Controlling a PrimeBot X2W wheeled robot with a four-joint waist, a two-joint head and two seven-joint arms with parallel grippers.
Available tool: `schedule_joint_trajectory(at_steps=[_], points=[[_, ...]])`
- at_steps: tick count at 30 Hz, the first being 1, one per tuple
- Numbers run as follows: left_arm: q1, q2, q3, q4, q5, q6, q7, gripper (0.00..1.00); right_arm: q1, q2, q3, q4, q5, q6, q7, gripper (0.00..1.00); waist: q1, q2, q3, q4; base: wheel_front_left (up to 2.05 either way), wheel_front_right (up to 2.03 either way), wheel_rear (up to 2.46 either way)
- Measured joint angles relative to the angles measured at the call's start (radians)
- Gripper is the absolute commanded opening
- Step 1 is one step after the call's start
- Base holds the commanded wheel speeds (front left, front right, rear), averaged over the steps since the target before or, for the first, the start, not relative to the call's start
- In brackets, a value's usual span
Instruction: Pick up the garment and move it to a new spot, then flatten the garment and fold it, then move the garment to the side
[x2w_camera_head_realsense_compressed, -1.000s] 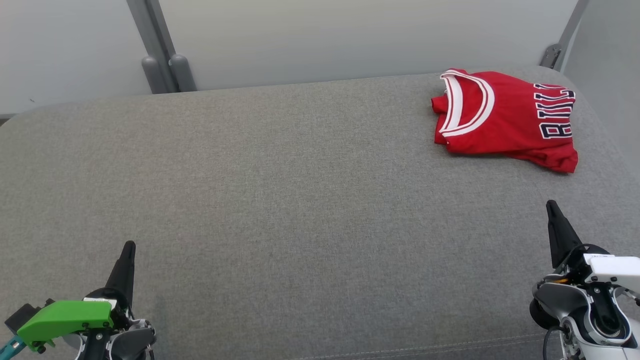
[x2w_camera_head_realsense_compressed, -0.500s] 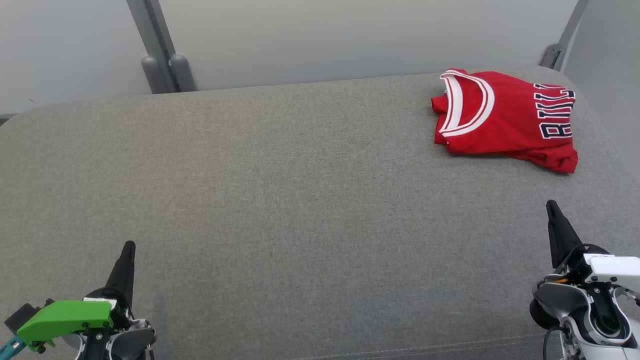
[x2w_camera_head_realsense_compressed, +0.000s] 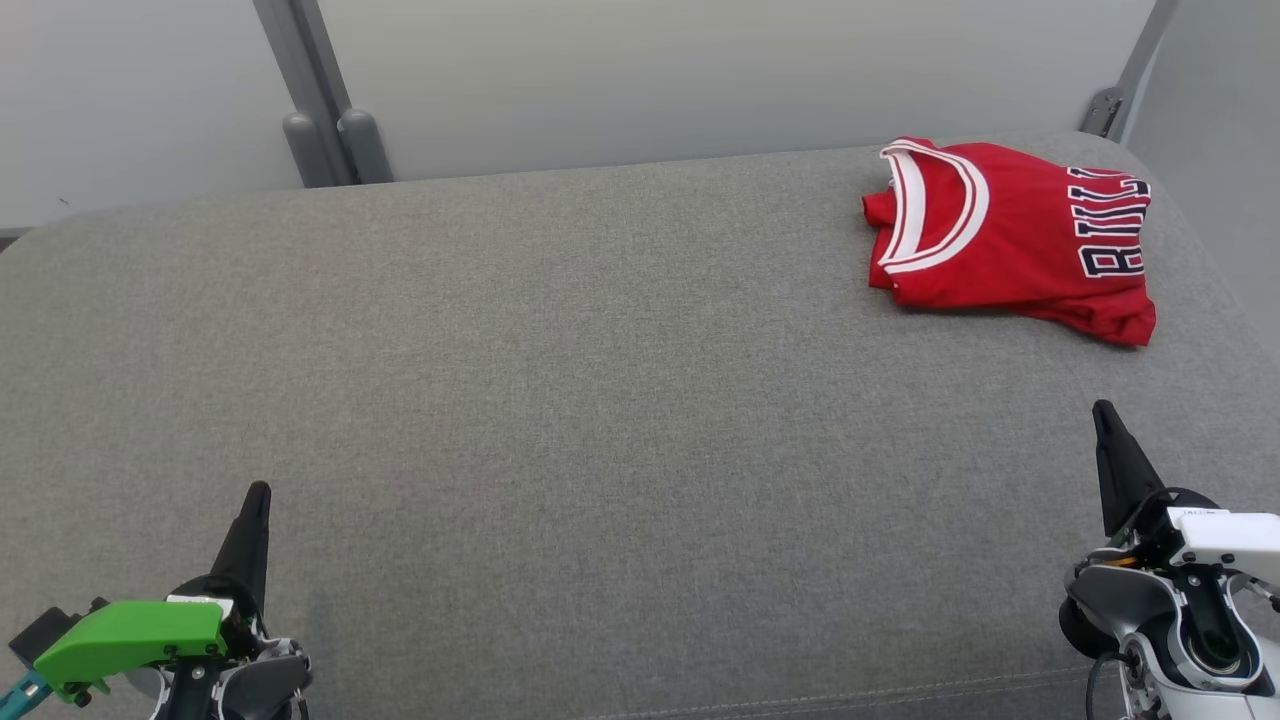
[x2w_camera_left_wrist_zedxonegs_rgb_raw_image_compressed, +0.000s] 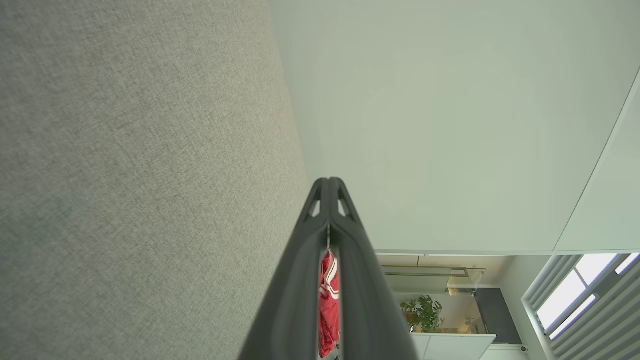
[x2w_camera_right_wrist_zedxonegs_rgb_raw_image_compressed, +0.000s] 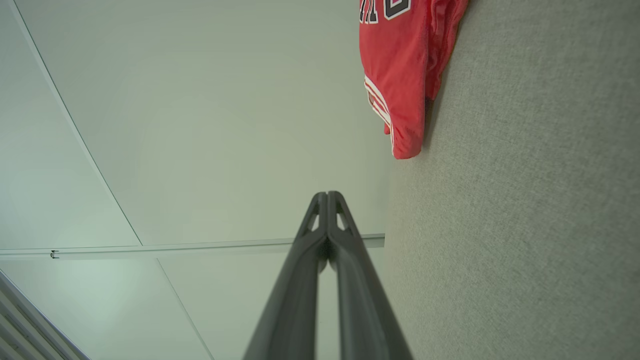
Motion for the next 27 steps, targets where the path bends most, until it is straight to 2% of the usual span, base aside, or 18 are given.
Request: schedule_joint_trajectory(at_steps=[27], points=[[0.000,0.000,0.000,0.000,0.000,0.000,0.000,0.00,0.000,0.001,-0.002,-0.001,0.000,0.003,0.000,0.00,0.0000,0.0000,0.000,0.000,0.00,0.00,0.00]])
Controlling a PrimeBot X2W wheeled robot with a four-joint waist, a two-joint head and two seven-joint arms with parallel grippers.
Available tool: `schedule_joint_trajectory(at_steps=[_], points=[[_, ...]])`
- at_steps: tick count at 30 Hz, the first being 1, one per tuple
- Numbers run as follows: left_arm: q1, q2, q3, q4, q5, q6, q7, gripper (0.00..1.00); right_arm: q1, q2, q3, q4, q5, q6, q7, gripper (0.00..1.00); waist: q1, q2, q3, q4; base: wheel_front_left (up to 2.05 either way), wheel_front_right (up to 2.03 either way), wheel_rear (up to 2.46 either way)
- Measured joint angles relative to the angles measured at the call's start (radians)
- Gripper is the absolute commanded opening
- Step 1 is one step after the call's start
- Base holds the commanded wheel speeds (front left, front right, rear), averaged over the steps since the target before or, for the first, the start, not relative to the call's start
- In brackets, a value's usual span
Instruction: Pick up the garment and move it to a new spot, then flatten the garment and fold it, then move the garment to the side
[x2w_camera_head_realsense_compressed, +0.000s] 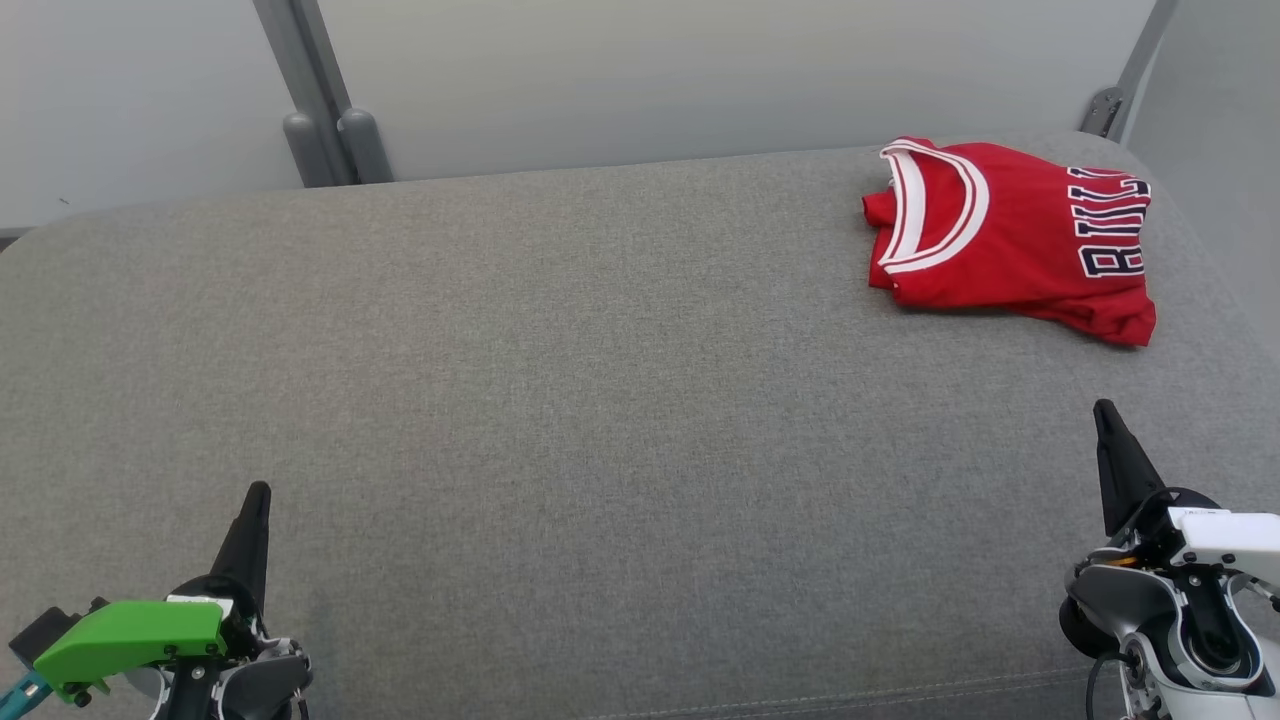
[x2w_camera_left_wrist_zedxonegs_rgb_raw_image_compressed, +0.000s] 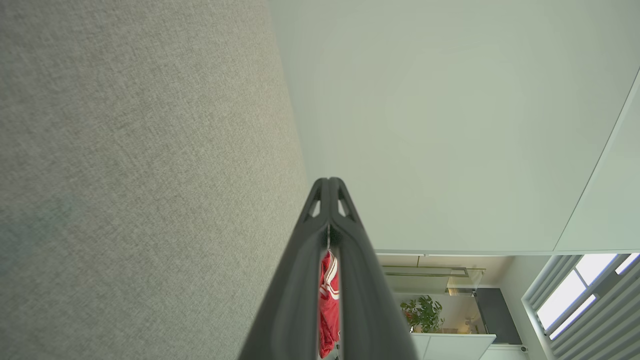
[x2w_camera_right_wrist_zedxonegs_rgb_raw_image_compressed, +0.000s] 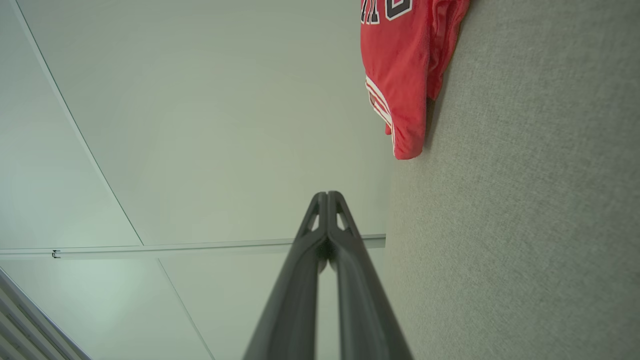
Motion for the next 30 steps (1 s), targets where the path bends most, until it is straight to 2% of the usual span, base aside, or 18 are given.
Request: schedule_joint_trajectory(at_steps=[30], points=[[0.000,0.000,0.000,0.000,0.000,0.000,0.000,0.00,0.000,0.001,-0.002,-0.001,0.000,0.005,0.000,0.00,0.0000,0.0000,0.000,0.000,0.00,0.00,0.00]])
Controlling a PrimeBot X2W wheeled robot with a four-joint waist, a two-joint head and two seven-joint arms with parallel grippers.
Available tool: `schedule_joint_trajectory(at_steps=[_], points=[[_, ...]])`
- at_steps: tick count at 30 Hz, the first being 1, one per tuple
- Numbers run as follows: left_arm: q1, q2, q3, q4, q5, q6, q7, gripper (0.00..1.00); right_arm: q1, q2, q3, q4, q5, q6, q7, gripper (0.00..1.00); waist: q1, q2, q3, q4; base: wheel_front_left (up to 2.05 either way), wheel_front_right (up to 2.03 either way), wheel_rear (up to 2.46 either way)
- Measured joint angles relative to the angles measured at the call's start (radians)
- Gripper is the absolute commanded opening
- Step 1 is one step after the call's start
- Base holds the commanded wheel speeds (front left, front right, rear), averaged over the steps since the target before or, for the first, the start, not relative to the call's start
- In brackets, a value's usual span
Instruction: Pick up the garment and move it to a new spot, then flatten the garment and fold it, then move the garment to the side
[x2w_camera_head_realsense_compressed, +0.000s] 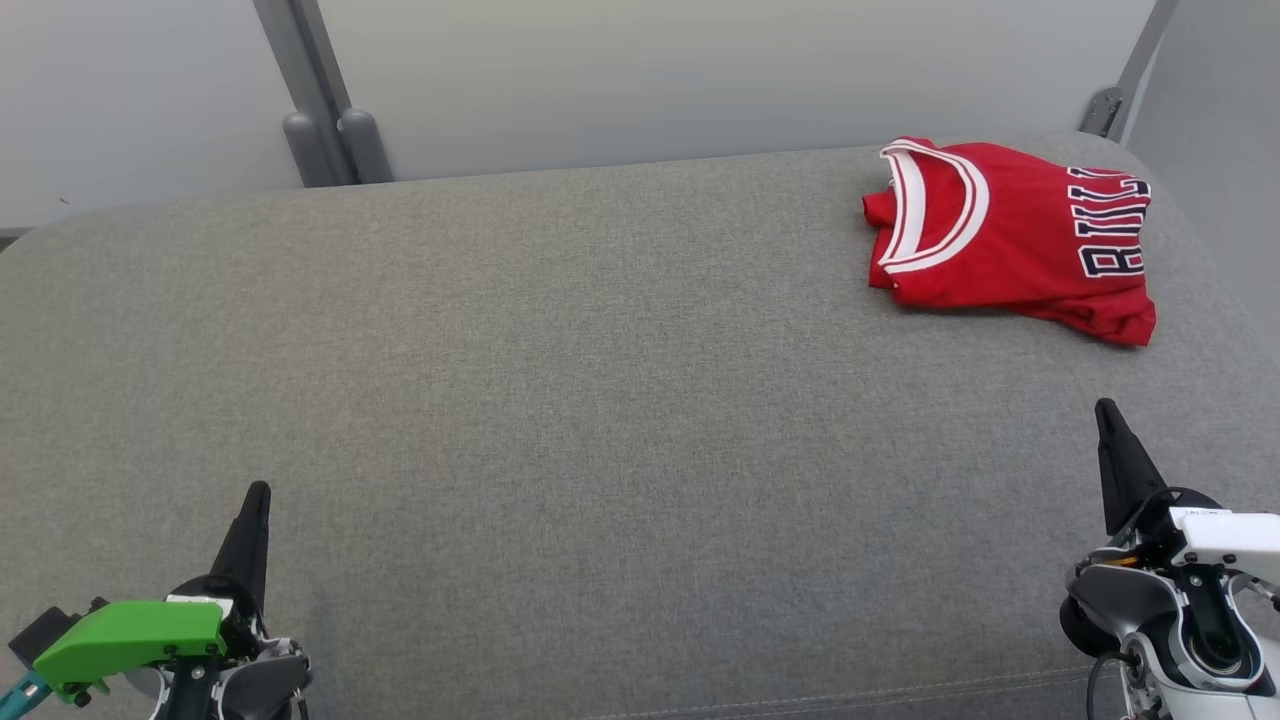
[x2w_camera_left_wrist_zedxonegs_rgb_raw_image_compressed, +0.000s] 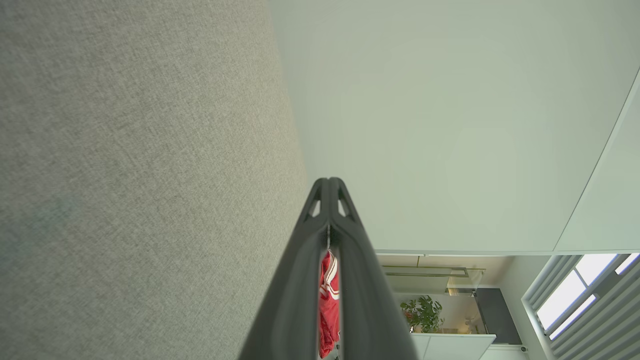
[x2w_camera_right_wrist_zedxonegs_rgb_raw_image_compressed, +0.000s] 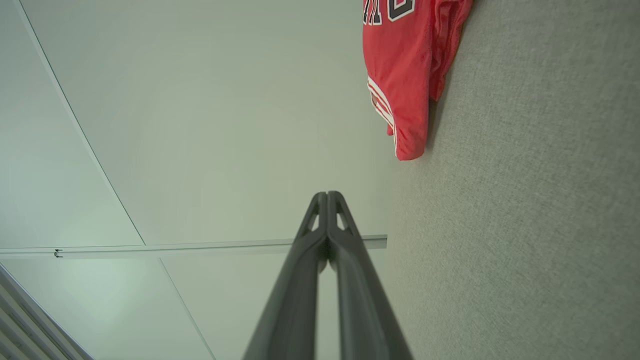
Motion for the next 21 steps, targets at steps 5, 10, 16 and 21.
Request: schedule_joint_trajectory(at_steps=[5,10,16,21], points=[[0.000,0.000,0.000,0.000,0.000,0.000,0.000,0.00,0.000,0.000,-0.001,0.000,0.000,0.000,0.000,0.00,0.0000,0.0000,0.000,0.000,0.00,0.00,0.00],[0.000,0.000,0.000,0.000,0.000,0.000,0.000,0.00,0.000,0.000,-0.001,0.000,0.000,0.000,0.000,0.00,0.0000,0.0000,0.000,0.000,0.00,0.00,0.00],[0.000,0.000,0.000,0.000,0.000,0.000,0.000,0.00,0.000,0.000,-0.002,0.000,0.000,0.000,0.000,0.00,0.0000,0.0000,0.000,0.000,0.00,0.00,0.00],[0.000,0.000,0.000,0.000,0.000,0.000,0.000,0.00,0.000,0.000,-0.002,0.000,0.000,0.000,0.000,0.00,0.0000,0.0000,0.000,0.000,0.00,0.00,0.00]])
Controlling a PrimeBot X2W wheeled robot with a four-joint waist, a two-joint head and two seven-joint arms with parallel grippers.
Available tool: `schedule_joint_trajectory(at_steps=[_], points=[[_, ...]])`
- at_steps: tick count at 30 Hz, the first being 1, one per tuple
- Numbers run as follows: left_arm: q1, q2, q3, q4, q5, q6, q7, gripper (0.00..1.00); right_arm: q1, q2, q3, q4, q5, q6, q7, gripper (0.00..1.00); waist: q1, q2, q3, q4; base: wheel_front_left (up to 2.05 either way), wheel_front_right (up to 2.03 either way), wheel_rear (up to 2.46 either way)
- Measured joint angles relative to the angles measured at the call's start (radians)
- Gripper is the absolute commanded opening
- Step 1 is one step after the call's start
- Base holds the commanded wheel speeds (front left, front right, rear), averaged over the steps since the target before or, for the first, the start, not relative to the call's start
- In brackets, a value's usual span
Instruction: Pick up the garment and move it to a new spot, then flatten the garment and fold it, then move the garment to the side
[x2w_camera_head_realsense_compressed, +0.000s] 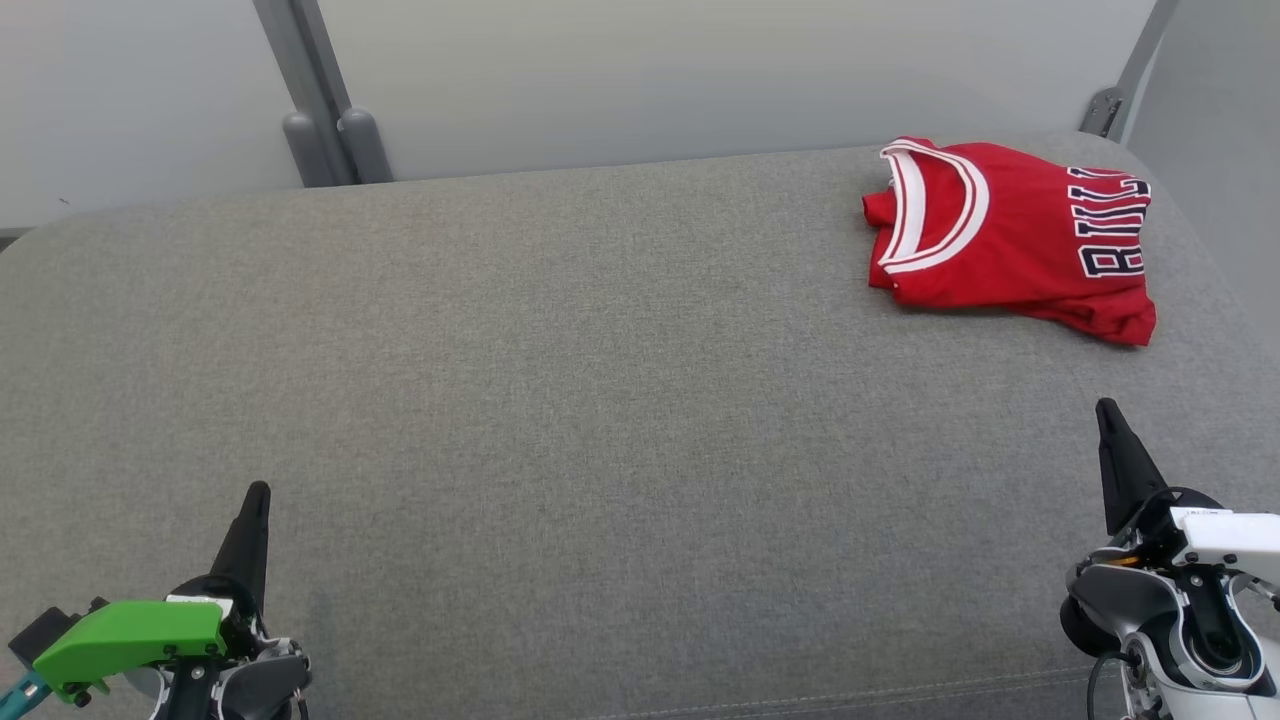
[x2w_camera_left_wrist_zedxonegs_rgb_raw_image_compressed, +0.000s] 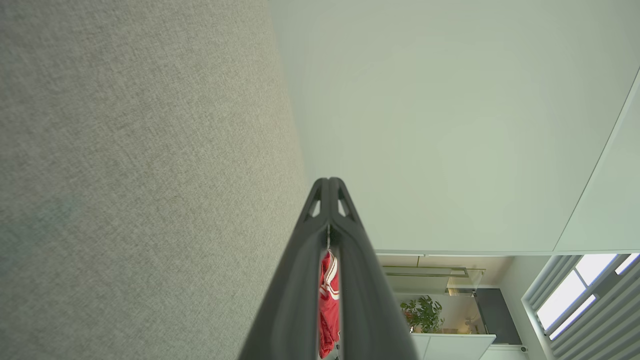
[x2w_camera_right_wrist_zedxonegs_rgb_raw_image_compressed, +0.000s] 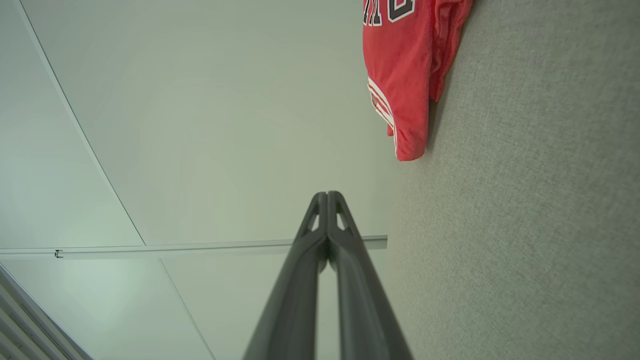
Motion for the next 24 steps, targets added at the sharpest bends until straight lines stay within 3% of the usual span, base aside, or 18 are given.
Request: schedule_joint_trajectory(at_steps=[24], points=[[0.000,0.000,0.001,0.000,0.000,0.000,0.000,0.00,0.000,0.000,-0.001,0.000,0.000,0.000,0.000,0.00,0.0000,0.0000,0.000,0.000,0.00,0.00,0.00]])
